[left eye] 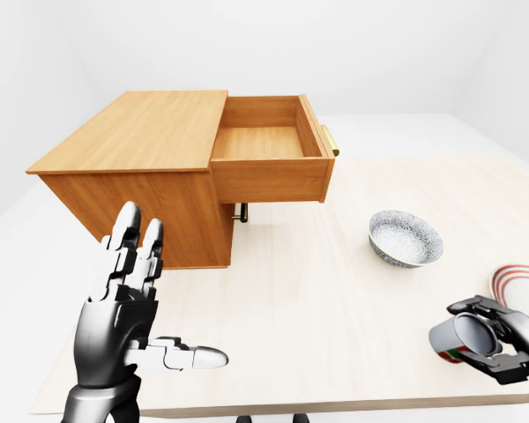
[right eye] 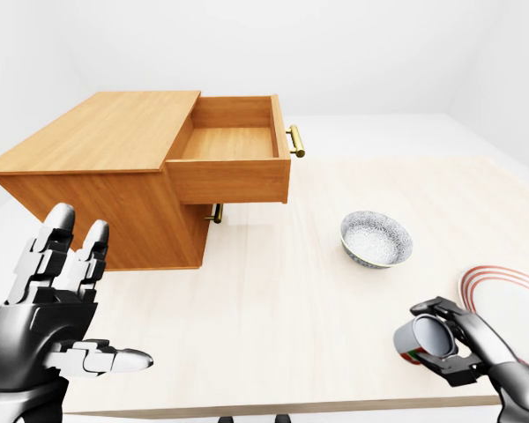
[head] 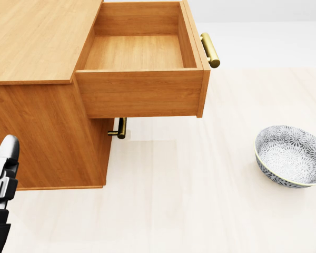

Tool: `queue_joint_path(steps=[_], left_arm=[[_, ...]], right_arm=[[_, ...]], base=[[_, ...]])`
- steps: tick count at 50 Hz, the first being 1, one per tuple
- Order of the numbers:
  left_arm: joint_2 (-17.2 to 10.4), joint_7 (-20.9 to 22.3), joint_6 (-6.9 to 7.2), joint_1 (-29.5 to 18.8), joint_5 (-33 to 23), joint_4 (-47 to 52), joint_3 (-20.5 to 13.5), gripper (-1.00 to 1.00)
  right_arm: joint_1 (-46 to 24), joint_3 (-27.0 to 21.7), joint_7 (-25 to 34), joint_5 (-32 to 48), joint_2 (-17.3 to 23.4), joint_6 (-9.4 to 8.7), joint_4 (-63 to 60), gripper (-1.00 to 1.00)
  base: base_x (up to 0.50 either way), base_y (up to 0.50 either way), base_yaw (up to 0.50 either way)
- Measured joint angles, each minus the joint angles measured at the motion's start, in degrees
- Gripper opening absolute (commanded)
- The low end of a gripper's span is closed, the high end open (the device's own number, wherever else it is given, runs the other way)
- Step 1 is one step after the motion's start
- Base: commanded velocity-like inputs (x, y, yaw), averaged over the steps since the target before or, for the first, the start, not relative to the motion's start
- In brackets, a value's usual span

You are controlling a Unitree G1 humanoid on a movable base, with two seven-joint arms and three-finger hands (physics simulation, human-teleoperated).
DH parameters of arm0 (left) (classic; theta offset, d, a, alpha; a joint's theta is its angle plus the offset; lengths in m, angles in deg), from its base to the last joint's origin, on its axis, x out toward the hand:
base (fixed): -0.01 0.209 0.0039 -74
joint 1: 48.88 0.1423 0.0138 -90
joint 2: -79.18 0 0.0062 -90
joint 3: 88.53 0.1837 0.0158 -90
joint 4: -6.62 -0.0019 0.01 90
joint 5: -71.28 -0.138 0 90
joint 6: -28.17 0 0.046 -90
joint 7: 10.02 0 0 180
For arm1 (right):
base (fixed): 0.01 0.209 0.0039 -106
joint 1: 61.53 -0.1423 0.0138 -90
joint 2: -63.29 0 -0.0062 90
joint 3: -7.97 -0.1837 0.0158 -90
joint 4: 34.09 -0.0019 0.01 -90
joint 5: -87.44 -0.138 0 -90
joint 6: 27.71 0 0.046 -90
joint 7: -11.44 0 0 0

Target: Put the ketchup in the top drawer of the cabinet.

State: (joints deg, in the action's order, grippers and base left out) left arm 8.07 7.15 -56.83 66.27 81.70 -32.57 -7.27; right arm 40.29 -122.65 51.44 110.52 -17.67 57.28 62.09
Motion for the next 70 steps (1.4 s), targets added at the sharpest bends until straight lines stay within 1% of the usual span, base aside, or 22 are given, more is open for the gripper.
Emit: queue_joint_path(steps=[15,21,35,46,51,60,70], left_arm=[[0.0,-0.1,0.0,-0.1,0.0,-0.2,0.0,1.0],[0.0,-0.1,0.0,-0.2,0.0,-0.3,0.0,1.0],[0.1,0.0,0.0,-0.2,0.4,0.1,-0.5,1.0],[0.1,0.1,0.0,-0.3,0.4,0.2,-0.7,1.0],[0.2,0.1,0.0,-0.4,0.5,0.2,-0.8,1.0],[0.2,0.1,0.0,-0.8,0.7,0.1,-1.2,1.0],[0.1,0.0,0.0,-1.3,0.8,-0.5,-1.6,1.0]], right_arm=[[0.9,0.2,0.0,0.8,-0.8,0.01,-0.8,-1.0],[1.0,0.2,0.0,1.7,-1.5,0.01,-3.4,-1.0],[0.1,0.1,0.0,5.9,-4.0,0.01,-17.2,-1.0],[-2.8,1.0,0.0,6.9,-5.2,0.01,-28.5,-1.0],[-4.3,2.2,0.0,7.6,-5.2,0.0,-33.2,-1.0],[-7.4,6.1,0.0,10.4,-5.1,0.01,-42.8,-1.0],[-12.7,12.7,0.0,13.5,-4.6,0.01,-51.9,-1.0]], base=[[0.0,0.0,0.0],[0.0,0.0,0.0],[0.0,0.0,0.0],[0.0,0.0,0.0],[0.0,0.0,0.0],[0.0,0.0,0.0],[0.0,0.0,0.0]])
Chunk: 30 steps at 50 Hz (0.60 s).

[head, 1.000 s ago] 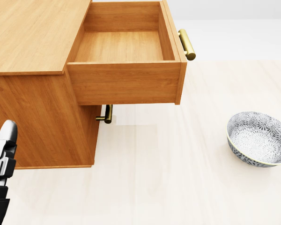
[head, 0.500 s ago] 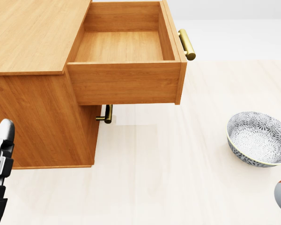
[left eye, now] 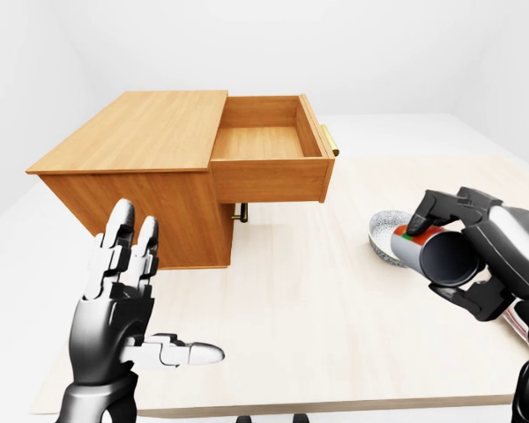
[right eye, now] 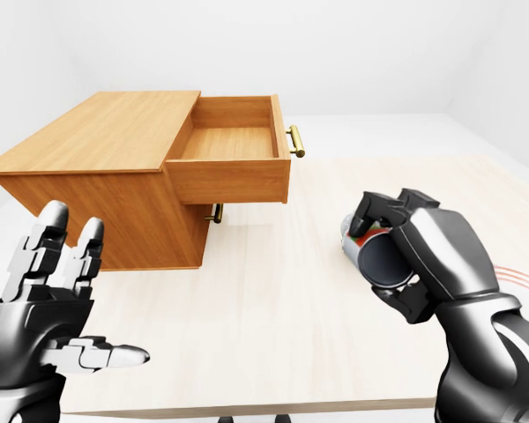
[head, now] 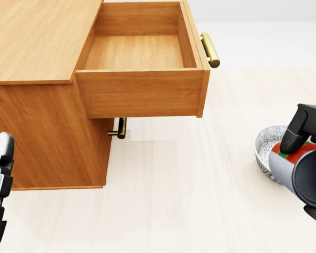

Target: Put the ketchup in the top drawer of the cabinet.

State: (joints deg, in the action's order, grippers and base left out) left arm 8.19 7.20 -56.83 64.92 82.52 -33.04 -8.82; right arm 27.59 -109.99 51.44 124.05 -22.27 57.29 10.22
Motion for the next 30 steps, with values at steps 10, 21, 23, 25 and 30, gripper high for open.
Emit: queue_joint_path(steps=[10,21,23,25,30], left_arm=[[-0.1,-0.1,0.0,-0.3,0.0,-0.2,-0.1,1.0],[-0.1,-0.2,0.0,-0.3,-0.1,-0.3,0.1,1.0],[-0.1,-0.1,0.0,-0.2,-0.1,-0.4,0.1,1.0],[-0.1,-0.1,0.0,-0.2,-0.1,-0.5,0.1,1.0],[-0.1,-0.1,0.0,-0.1,-0.1,-0.7,0.2,1.0]], right_arm=[[-4.3,6.5,0.0,1.9,-0.7,0.01,-6.9,-1.0],[-3.2,11.4,0.0,-0.7,-6.0,0.0,-13.0,-1.0],[-2.3,12.0,0.0,-1.7,-7.3,0.0,-13.4,-1.0],[-1.5,12.5,0.0,-2.7,-8.4,0.0,-13.8,-1.0],[-0.2,13.4,0.0,-4.8,-10.1,0.0,-14.3,-1.0]], base=[[0.0,0.0,0.0],[0.0,0.0,0.0],[0.0,0.0,0.0],[0.0,0.0,0.0],[0.0,0.0,0.0]])
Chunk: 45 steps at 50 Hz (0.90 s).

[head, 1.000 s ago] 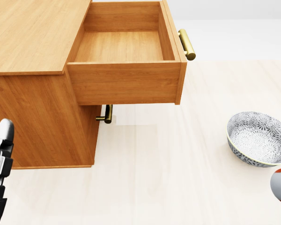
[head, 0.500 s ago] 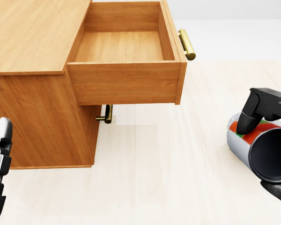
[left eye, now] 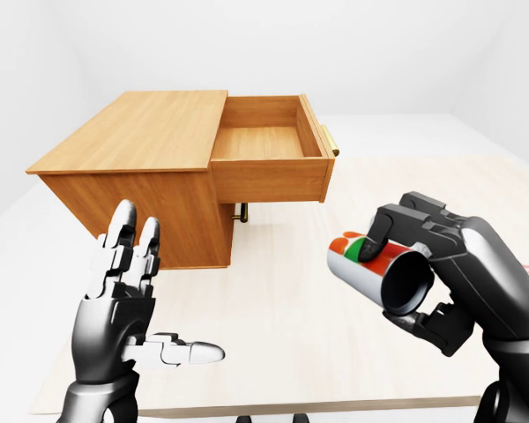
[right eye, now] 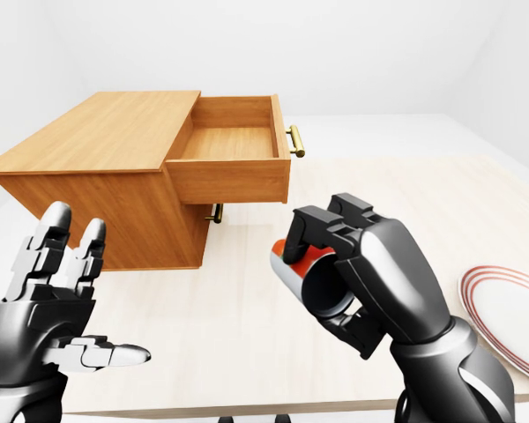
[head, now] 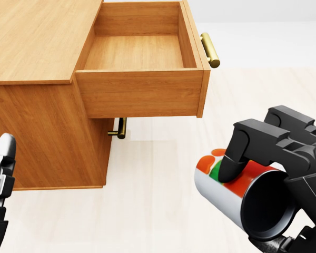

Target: Put the ketchup in the top drawer of the cabinet.

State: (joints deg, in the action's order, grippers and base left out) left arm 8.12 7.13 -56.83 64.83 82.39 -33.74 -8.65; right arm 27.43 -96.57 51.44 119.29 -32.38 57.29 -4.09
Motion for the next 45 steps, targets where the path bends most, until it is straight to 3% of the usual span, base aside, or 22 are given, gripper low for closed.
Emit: queue_joint_path(steps=[17,21,35,45], left_arm=[[0.0,0.0,0.0,0.1,0.1,-0.1,0.0,1.0],[-0.1,0.1,0.0,-0.1,0.4,0.2,-0.5,1.0],[0.1,0.2,0.0,-0.8,1.1,0.7,-1.6,1.0],[0.2,0.2,0.0,-1.1,1.4,1.0,-2.2,1.0]], right_arm=[[1.0,1.6,0.0,-2.9,-0.8,0.01,0.0,-1.0],[-3.3,3.0,0.0,-1.2,2.8,0.01,0.0,-1.0],[-27.2,8.3,0.0,-2.0,21.1,0.01,1.4,-1.0],[-41.1,12.9,0.0,-3.9,27.5,0.0,8.3,-1.0]], base=[[0.0,0.0,0.0],[0.0,0.0,0.0],[0.0,0.0,0.0],[0.0,0.0,0.0]])
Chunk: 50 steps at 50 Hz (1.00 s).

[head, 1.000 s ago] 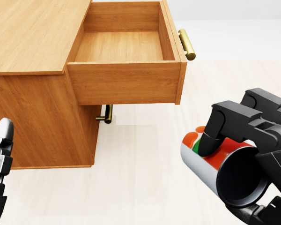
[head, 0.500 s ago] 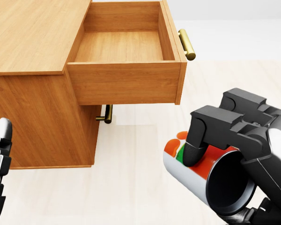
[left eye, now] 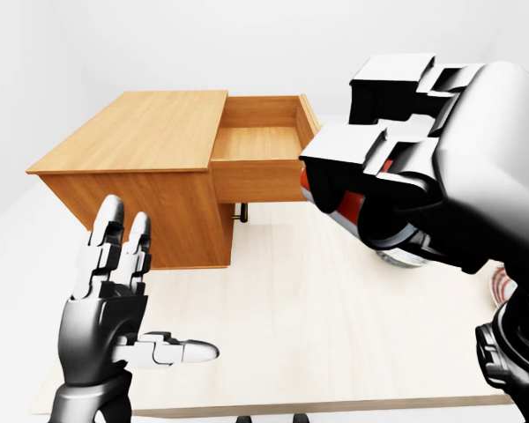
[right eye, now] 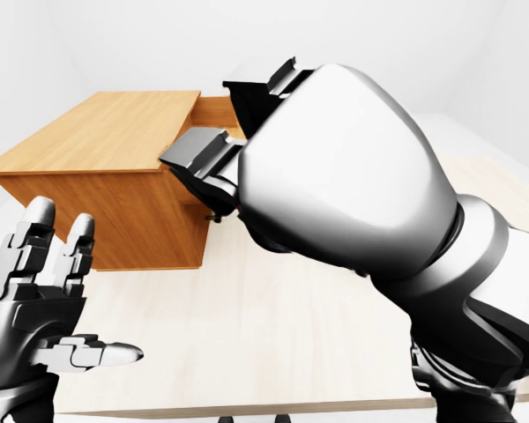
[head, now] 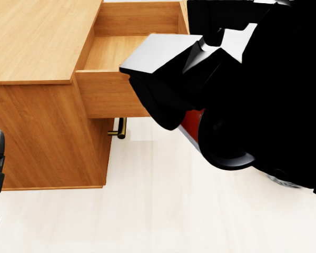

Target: Put the ketchup in the top drawer of the cabinet.

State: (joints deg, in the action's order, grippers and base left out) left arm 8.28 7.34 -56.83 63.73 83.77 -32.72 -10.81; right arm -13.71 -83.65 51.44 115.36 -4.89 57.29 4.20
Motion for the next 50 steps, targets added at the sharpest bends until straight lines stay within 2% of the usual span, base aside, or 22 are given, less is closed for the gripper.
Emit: queue_joint_path(steps=[6,11,18,25,39,50], left_arm=[[0.1,0.1,0.0,0.0,0.2,0.3,-0.2,1.0],[0.2,0.2,0.0,0.1,0.2,0.6,-0.3,1.0],[0.3,0.3,0.0,0.2,0.4,0.9,-0.6,1.0],[0.4,0.4,0.0,0.2,0.2,0.7,-0.4,1.0],[0.2,0.3,0.0,0.4,-0.5,-0.1,0.6,1.0],[0.1,0.2,0.0,0.5,-0.3,0.1,0.7,1.0]], right_arm=[[-8.7,3.6,0.0,1.7,0.1,0.0,8.6,-1.0],[-15.9,5.1,0.0,6.9,-2.2,0.0,18.8,-1.0],[-24.2,3.5,0.0,15.4,-7.7,0.0,33.7,-1.0],[-32.0,0.8,0.0,18.9,-11.6,0.0,50.0,-1.0],[-48.0,-2.6,-0.5,12.1,-13.8,0.0,85.7,-1.0],[-55.5,-3.5,-3.9,5.8,-14.1,0.0,103.0,-1.0]], base=[[0.0,0.0,0.0],[0.0,0.0,0.0],[0.0,0.0,0.0],[0.0,0.0,0.0],[0.0,0.0,0.0],[0.0,0.0,0.0]])
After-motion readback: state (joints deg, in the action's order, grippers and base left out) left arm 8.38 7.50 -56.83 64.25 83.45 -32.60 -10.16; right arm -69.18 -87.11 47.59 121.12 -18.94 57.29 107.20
